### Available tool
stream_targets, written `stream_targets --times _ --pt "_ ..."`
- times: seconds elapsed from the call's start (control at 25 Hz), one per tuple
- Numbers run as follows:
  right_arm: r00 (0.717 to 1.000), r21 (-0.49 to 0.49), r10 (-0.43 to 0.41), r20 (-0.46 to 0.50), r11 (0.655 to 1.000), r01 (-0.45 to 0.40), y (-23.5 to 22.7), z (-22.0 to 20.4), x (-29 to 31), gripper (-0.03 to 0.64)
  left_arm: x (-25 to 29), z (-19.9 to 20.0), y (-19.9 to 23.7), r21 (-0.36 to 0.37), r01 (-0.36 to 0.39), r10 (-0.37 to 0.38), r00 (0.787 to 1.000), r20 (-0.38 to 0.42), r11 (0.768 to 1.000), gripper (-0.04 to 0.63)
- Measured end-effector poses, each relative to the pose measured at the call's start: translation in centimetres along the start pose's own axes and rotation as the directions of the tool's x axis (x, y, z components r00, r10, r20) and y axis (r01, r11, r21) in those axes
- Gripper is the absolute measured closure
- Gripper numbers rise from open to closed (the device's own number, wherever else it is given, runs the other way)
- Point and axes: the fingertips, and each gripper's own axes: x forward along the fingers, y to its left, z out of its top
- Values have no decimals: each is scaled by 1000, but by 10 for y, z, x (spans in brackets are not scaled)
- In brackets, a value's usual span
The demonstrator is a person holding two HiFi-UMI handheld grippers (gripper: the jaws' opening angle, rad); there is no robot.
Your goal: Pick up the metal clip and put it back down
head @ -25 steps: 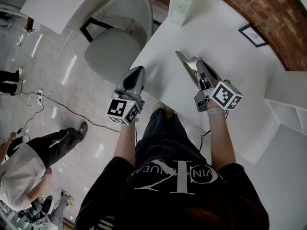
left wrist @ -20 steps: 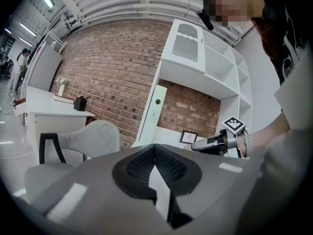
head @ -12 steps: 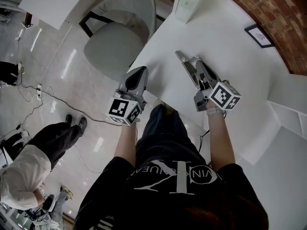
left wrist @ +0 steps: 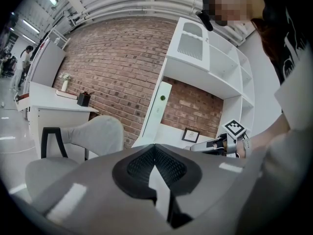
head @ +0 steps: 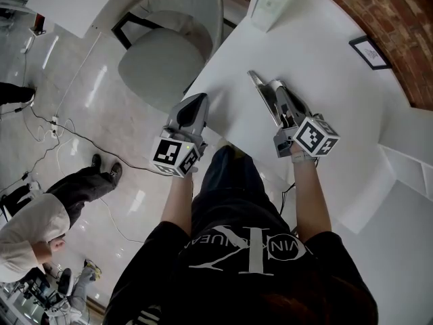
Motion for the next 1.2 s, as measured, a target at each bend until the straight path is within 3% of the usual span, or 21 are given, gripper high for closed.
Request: stream_targets --times 0.92,1.2 --pt "991 -29 -101 -86 995 99 -19 -15 -21 588 -5 3 -16 -2 23 -23 1000 2 1000 584" --pt "992 -38 -116 -57 993 114 -25 -10 -27 588 -5 -2 -20 -1 27 -27 1000 4 1000 584"
